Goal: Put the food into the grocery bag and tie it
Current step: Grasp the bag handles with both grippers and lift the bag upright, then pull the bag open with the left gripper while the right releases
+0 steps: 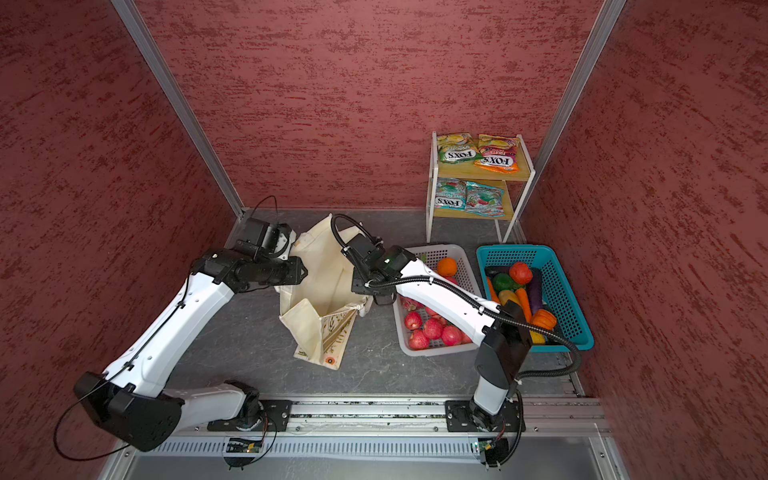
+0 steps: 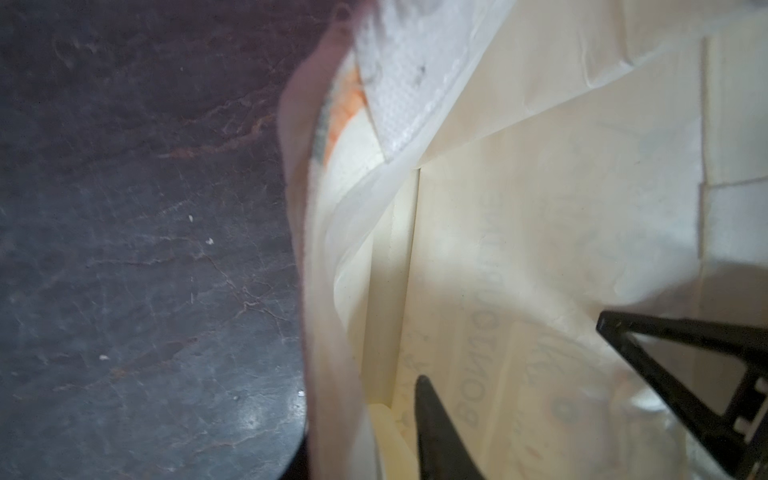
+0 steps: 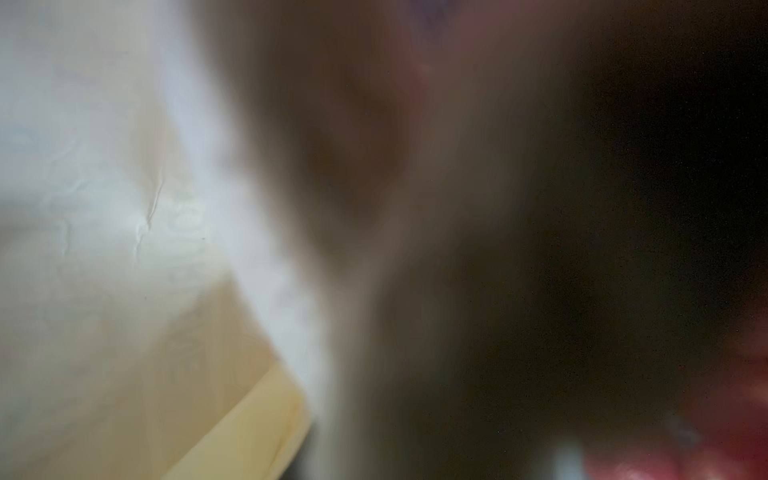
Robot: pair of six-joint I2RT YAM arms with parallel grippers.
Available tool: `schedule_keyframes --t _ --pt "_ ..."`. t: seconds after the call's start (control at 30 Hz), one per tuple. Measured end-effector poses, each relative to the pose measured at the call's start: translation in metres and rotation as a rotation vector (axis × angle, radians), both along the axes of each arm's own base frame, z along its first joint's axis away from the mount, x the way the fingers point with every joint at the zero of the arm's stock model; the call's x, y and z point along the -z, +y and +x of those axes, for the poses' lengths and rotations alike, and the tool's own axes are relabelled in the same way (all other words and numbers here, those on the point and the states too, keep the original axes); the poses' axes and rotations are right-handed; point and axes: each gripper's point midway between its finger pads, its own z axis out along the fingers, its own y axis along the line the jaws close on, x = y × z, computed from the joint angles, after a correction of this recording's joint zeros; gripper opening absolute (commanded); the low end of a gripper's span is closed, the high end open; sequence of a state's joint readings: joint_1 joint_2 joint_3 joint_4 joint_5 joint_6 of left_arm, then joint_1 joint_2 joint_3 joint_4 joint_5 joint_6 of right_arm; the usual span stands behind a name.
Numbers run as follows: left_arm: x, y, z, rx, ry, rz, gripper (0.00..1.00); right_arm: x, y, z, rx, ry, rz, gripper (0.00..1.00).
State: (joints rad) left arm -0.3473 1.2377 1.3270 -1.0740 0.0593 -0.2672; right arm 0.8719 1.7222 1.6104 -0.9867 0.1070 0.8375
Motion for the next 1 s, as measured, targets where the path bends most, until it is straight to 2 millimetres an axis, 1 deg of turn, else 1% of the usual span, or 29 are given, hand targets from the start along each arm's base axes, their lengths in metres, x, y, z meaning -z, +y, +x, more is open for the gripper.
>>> schedule_keyframes --t 0.03,0.1,0.13,0.2,0.3,0.37,0.4,0.47,0.57,0.7,0.77,0.9,1.0 --pt "-0.001 0.004 -0.003 -0.007 -0.003 0.010 0.00 0.001 -0.002 0.000 0.005 0.003 -0.009 0.00" --pt "-0.004 0.016 -0.010 -0.030 -0.012 0.047 0.00 -0.001 -0.007 0.000 0.014 -0.005 -0.032 0.00" --pt "-0.006 0.026 -0.013 -0.054 -0.020 0.083 0.00 -0.004 -0.011 0.000 0.019 -0.010 -0.050 0.00" --pt "-0.007 0.049 -0.021 -0.108 -0.019 0.163 0.00 -0.015 -0.021 0.002 0.038 -0.029 -0.097 0.00" --pt "-0.009 0.090 -0.031 -0.210 -0.011 0.270 0.00 -0.044 -0.038 0.007 0.076 -0.083 -0.173 0.00" --pt "-0.014 0.115 -0.036 -0.287 -0.022 0.320 0.00 -0.063 -0.049 0.012 0.106 -0.124 -0.218 0.00" --pt "-0.017 0.123 -0.038 -0.315 -0.031 0.339 0.00 -0.069 -0.055 0.014 0.119 -0.139 -0.236 0.00" --pt "-0.021 0.134 -0.042 -0.352 -0.038 0.367 0.00 -0.072 -0.064 0.015 0.136 -0.146 -0.266 0.00" --pt "-0.018 0.141 -0.041 -0.373 -0.020 0.390 0.00 -0.067 -0.070 0.014 0.145 -0.130 -0.288 0.00" --pt "-0.011 0.142 -0.036 -0.380 0.013 0.399 0.00 -0.055 -0.075 0.014 0.154 -0.105 -0.311 0.00" --pt "-0.010 0.140 -0.034 -0.373 0.019 0.387 0.00 -0.048 -0.077 0.013 0.156 -0.088 -0.319 0.00" --pt "-0.008 0.127 -0.035 -0.333 0.028 0.301 0.00 -0.043 -0.079 0.012 0.135 -0.060 -0.320 0.01" --pt "-0.008 0.111 -0.040 -0.286 0.016 0.197 0.00 -0.041 -0.077 0.011 0.090 -0.041 -0.306 0.06"
